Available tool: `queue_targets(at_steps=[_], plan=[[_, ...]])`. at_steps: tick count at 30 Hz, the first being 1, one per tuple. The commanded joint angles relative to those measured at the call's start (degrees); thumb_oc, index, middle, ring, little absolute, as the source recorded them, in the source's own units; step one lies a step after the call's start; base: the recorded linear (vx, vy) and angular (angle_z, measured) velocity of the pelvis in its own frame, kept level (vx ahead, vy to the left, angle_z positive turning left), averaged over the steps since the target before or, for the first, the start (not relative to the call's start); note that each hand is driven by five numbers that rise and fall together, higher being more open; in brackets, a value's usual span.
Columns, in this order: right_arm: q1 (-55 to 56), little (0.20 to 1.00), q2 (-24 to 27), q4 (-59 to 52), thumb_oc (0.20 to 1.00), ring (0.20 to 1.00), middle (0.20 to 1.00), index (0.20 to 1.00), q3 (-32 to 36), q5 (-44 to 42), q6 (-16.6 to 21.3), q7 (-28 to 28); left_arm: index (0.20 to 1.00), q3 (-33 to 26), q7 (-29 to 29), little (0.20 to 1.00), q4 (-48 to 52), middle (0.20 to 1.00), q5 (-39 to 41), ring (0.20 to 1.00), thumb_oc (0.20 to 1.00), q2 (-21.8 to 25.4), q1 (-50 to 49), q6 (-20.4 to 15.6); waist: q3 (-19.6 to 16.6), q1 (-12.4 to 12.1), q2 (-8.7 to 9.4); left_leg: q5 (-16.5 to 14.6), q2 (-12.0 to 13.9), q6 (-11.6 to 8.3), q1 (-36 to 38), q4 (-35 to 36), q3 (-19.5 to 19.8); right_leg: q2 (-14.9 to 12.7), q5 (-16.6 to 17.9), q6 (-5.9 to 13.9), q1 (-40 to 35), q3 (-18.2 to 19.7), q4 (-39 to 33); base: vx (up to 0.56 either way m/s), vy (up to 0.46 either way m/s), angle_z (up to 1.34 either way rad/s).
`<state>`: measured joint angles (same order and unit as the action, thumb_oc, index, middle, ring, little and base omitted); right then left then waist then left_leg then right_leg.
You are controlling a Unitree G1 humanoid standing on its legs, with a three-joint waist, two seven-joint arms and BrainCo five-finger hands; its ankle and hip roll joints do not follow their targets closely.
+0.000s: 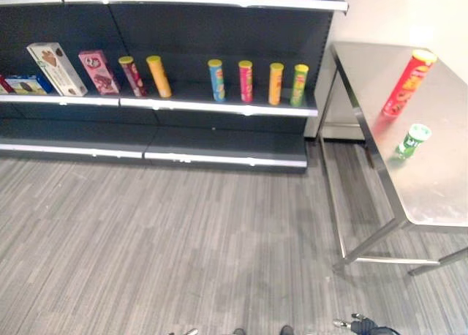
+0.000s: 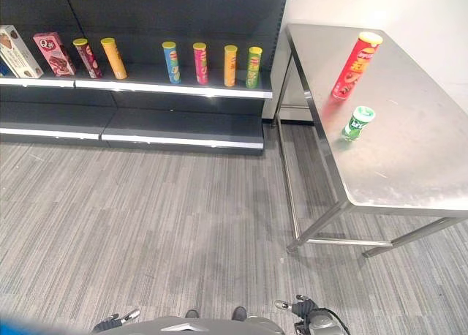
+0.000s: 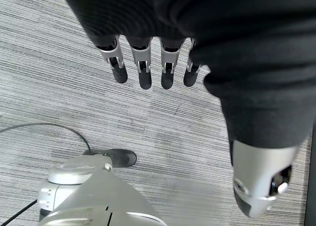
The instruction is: Put the goods on the table back onto the shelves and tidy them up.
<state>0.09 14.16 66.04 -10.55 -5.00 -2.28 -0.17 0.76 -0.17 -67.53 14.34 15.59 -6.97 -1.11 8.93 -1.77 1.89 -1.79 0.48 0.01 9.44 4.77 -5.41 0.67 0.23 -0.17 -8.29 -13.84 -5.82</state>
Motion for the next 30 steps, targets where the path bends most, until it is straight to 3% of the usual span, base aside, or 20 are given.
queue_targets(at_steps=[1, 30], plan=[[-2.57, 1.0, 1.04, 0.64, 1.0, 1.0, 1.0, 1.0, -1.4, -0.84, 1.02, -0.11, 1.0, 0.29, 0.98, 1.0, -2.62, 1.0, -1.26, 1.0, 1.0, 0.74, 2.17, -0.87, -0.8, -0.04, 1.17, -1.61, 2.67, -4.18, -0.09, 0.23, 2.58, -6.71, -0.74, 7.54, -0.18, -1.33, 0.82, 0.0, 0.0, 0.0], [-2.79, 1.0, 1.53, 2.58, 1.0, 1.0, 1.0, 1.0, -2.51, -0.07, 0.72, -0.42, 1.0, 1.59, 1.45, 1.0, -3.04, 1.0, -1.0, 1.0, 1.0, 0.42, 4.08, -0.78, 0.63, -0.08, 1.99, -0.83, 4.36, -5.02, -2.49, -1.35, 5.54, -4.65, -2.18, 5.83, 1.0, -0.34, 0.82, 0.0, -0.034, 0.04]])
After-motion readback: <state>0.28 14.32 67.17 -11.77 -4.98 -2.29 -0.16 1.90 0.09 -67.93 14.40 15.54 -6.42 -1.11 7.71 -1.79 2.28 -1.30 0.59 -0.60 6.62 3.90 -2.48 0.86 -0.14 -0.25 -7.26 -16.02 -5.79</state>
